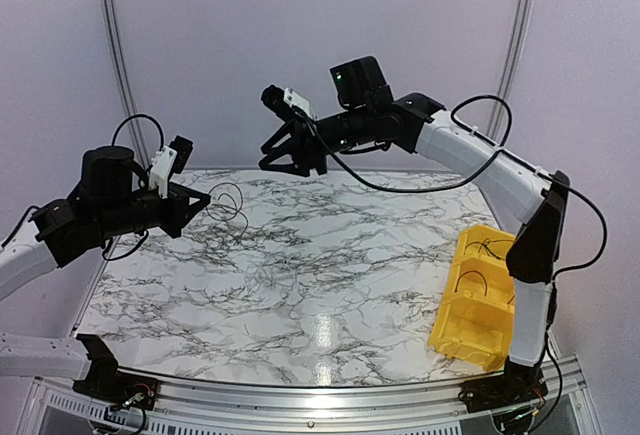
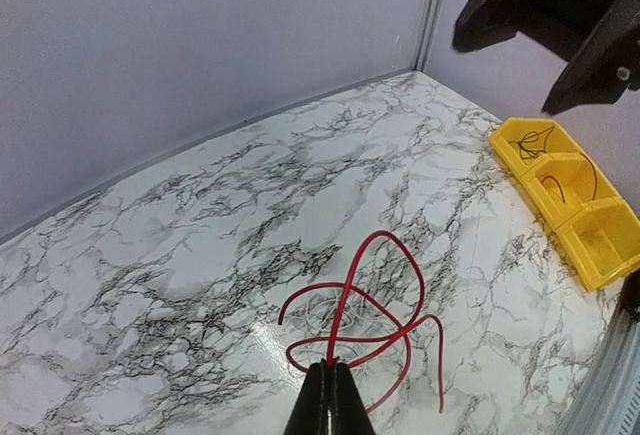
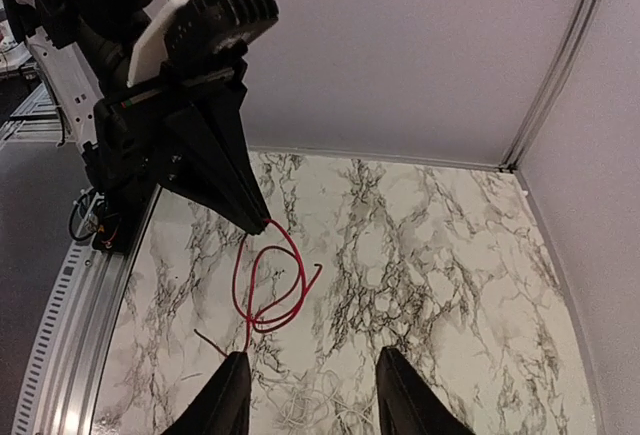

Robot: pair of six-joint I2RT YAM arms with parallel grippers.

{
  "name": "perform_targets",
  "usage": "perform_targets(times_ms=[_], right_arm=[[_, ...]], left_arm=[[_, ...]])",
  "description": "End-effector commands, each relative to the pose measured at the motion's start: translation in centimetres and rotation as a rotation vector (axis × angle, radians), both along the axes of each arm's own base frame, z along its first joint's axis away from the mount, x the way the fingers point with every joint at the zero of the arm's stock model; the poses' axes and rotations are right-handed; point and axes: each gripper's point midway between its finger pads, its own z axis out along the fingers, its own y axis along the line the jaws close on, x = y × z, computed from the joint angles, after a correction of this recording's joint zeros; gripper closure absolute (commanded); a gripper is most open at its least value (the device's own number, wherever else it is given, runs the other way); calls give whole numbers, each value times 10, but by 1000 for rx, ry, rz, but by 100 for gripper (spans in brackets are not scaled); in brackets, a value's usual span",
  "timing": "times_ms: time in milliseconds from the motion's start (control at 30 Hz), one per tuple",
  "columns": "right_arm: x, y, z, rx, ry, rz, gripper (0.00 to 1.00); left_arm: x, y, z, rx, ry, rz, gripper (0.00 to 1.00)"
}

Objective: Untangle the cables

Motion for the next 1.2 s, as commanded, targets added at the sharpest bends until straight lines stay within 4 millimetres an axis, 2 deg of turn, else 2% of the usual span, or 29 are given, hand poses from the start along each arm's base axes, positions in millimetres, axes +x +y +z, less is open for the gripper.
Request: perform_targets(times_ms=[0,100,200,333,600,633,667,767,867,967,1100,1167], right_arm=[[0,12,-20,-20,85,21,55],[-8,23,-41,-55,105,42,51],[-14,33,-57,-80,131,59,53],[-16,37,-65,-86,163,76,64],[-22,35,-71,-104,173,97,100],[-22,35,-70,-102,173,98,100],[-23,35,-70,-100,176,100,100],[-25,35,-60,-75,188,104,100],[-28,34,-46,-47,186,110,100],[-32,30,-33,-26,175,113,100],[-47,20,-11,4,158,152,100],[-55,11,7,33,142,180,100]], left_arm=[[-4,-21,8,-64,-35,-99,100],[-6,-33,4,-92,-11,-139,100],[-8,-45,2,-101,-5,-170,100],[-9,-53,1,-106,-7,-181,100],[-2,-48,0,-109,-29,-120,100],[0,-46,-2,-110,-26,-102,100],[7,-43,0,-125,-45,-63,93],[21,-42,-7,-165,-44,11,81],[33,-47,-16,-186,-30,49,76],[42,-51,-22,-198,-13,72,76],[57,-34,-40,-177,-28,206,84],[64,-24,-59,-124,-28,265,85]])
